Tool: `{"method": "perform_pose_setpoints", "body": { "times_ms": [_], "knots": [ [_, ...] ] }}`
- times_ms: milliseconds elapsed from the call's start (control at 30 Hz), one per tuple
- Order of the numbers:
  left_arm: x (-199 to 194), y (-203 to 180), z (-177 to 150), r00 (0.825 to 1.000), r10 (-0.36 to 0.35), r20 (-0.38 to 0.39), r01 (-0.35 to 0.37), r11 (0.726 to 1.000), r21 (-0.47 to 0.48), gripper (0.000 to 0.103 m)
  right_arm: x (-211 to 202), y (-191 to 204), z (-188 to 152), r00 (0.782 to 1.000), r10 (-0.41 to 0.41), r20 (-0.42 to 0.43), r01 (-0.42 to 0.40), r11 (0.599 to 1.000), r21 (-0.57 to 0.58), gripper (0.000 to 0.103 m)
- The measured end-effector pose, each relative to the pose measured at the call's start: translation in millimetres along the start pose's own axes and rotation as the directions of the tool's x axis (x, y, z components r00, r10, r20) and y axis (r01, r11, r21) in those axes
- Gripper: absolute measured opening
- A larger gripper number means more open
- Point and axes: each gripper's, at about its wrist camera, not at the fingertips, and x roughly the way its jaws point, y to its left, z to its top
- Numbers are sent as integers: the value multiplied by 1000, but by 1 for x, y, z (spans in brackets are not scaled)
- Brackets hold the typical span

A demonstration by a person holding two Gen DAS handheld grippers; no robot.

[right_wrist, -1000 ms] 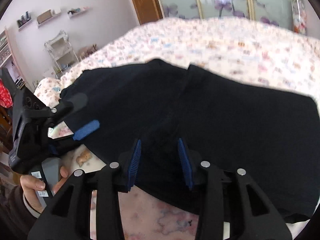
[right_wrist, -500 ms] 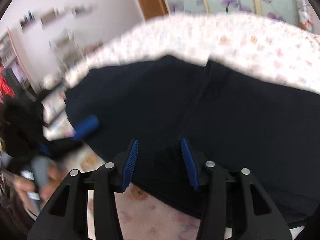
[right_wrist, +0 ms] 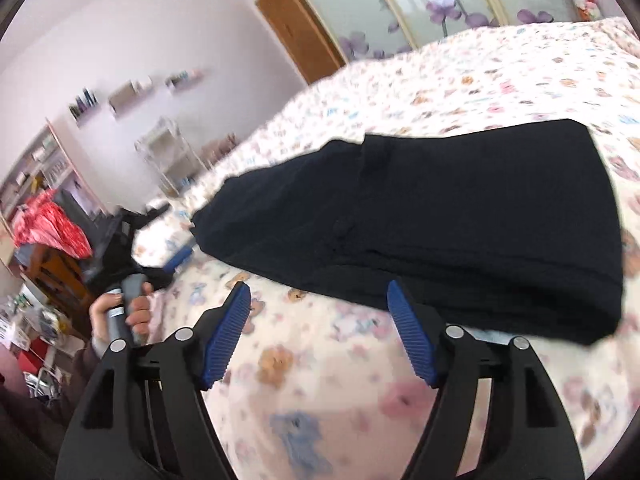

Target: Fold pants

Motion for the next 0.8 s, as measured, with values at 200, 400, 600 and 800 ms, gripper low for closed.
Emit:
{"method": "perform_pose_setpoints", "body": {
  "times_ms": [200, 400, 600, 800],
  "knots": [
    [21, 22, 23, 992, 25, -123, -50, 978, -202, 101, -8, -31, -4, 999, 27, 30, -30, 993, 116, 79],
    [44, 41, 42, 973, 89, -213, -163, 918, -361, 101, -6, -21, -2, 998, 61, 28, -63, 995, 81, 79],
    [55, 19, 63, 975, 72, -210, -139, 936, -323, 101, -3, -8, -6, 999, 52, 6, -52, 999, 12, 79],
    [65, 20, 57, 980, 120, -159, -155, 960, -233, 101, -4, -7, -7, 998, 61, 4, -61, 998, 19, 79]
  ]
}}
